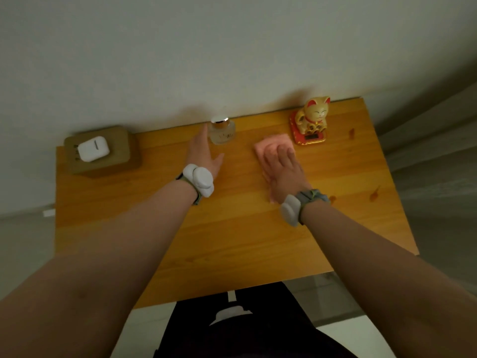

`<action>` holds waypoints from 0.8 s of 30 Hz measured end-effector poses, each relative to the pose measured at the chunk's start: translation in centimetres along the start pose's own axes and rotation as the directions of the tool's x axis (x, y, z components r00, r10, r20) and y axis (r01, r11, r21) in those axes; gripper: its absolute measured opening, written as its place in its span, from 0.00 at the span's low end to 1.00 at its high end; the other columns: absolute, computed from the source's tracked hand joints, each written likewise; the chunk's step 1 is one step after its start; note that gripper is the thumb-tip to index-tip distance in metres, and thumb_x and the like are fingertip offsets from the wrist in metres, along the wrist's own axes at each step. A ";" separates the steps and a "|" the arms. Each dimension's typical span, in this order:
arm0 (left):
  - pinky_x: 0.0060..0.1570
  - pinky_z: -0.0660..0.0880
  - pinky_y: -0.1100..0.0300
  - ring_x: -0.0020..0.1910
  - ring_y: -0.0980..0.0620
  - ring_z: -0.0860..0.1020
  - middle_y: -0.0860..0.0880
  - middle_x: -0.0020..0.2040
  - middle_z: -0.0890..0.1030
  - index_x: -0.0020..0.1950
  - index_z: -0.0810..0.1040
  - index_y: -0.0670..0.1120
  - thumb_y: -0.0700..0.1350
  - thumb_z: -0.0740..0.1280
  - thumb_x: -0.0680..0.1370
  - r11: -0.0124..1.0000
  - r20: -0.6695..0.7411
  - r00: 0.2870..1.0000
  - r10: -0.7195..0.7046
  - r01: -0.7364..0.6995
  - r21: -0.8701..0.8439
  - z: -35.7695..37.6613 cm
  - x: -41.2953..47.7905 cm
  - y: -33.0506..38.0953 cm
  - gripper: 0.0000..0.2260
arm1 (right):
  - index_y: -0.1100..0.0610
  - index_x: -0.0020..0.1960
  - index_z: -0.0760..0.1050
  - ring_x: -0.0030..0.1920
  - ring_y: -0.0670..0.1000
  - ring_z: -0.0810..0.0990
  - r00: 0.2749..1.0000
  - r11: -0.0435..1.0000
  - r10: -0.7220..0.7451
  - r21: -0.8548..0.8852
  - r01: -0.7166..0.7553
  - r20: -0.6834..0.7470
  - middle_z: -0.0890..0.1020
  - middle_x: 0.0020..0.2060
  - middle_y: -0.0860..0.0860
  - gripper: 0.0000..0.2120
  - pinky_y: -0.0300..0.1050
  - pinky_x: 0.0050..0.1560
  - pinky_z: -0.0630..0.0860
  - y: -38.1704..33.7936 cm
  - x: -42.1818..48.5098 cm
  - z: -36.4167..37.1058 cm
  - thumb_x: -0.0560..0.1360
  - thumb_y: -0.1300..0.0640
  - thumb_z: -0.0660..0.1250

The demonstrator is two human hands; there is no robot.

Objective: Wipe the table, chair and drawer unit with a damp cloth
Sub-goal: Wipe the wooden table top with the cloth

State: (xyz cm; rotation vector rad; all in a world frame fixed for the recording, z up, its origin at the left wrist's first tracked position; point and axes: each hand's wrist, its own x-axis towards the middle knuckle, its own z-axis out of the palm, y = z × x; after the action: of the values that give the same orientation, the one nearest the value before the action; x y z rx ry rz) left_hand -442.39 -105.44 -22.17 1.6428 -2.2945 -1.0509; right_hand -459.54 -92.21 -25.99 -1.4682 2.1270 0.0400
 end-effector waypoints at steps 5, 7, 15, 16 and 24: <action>0.70 0.58 0.51 0.73 0.42 0.58 0.41 0.75 0.59 0.76 0.50 0.43 0.44 0.69 0.74 0.988 -0.003 0.992 -0.127 0.127 0.084 2.5 -4.5 -1.7 0.37 | 0.46 0.77 0.42 0.76 0.58 0.38 0.985 0.984 -0.175 -0.036 0.174 -0.004 0.41 0.77 0.52 0.33 0.54 0.74 0.42 -3.0 -1.7 2.6 0.78 0.57 0.56; 0.71 0.57 0.50 0.73 0.42 0.57 0.42 0.75 0.58 0.76 0.52 0.42 0.46 0.68 0.75 0.981 0.022 0.993 -0.112 0.107 0.163 3.2 -5.9 -2.2 0.36 | 0.44 0.77 0.43 0.76 0.56 0.38 0.972 0.972 -0.233 -0.041 0.233 0.017 0.41 0.77 0.51 0.31 0.53 0.74 0.41 -2.9 -3.0 3.4 0.79 0.55 0.55; 0.71 0.57 0.50 0.73 0.43 0.57 0.44 0.75 0.58 0.75 0.56 0.46 0.51 0.64 0.77 0.923 0.223 0.971 0.090 -0.165 0.346 4.8 -10.0 -3.1 0.30 | 0.48 0.77 0.41 0.75 0.56 0.35 0.986 0.969 -0.077 -0.222 0.109 0.148 0.39 0.77 0.51 0.52 0.54 0.76 0.45 3.6 -3.4 1.3 0.66 0.49 0.74; 0.72 0.57 0.50 0.74 0.43 0.56 0.44 0.75 0.58 0.75 0.56 0.46 0.52 0.64 0.77 0.915 0.249 0.963 0.103 -0.190 0.357 4.9 -10.5 -3.3 0.30 | 0.48 0.77 0.41 0.75 0.57 0.35 0.985 0.968 -0.048 -0.235 0.086 0.164 0.39 0.77 0.51 0.50 0.54 0.75 0.46 3.7 -3.5 1.3 0.68 0.49 0.72; 0.71 0.57 0.50 0.73 0.43 0.56 0.43 0.74 0.58 0.73 0.59 0.45 0.53 0.66 0.75 0.856 0.306 0.935 0.178 -0.301 0.420 5.0 -15.7 -6.1 0.31 | 0.48 0.77 0.50 0.76 0.58 0.41 0.995 0.994 -0.104 -0.031 0.103 -0.012 0.44 0.77 0.56 0.26 0.54 0.75 0.46 -4.0 -9.3 6.6 0.81 0.52 0.53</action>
State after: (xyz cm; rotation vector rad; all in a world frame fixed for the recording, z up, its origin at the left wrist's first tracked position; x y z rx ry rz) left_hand -433.77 -90.41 -25.14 1.3463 -3.0184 -0.7306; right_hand -450.95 -83.75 -26.31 -1.5984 2.0660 0.0248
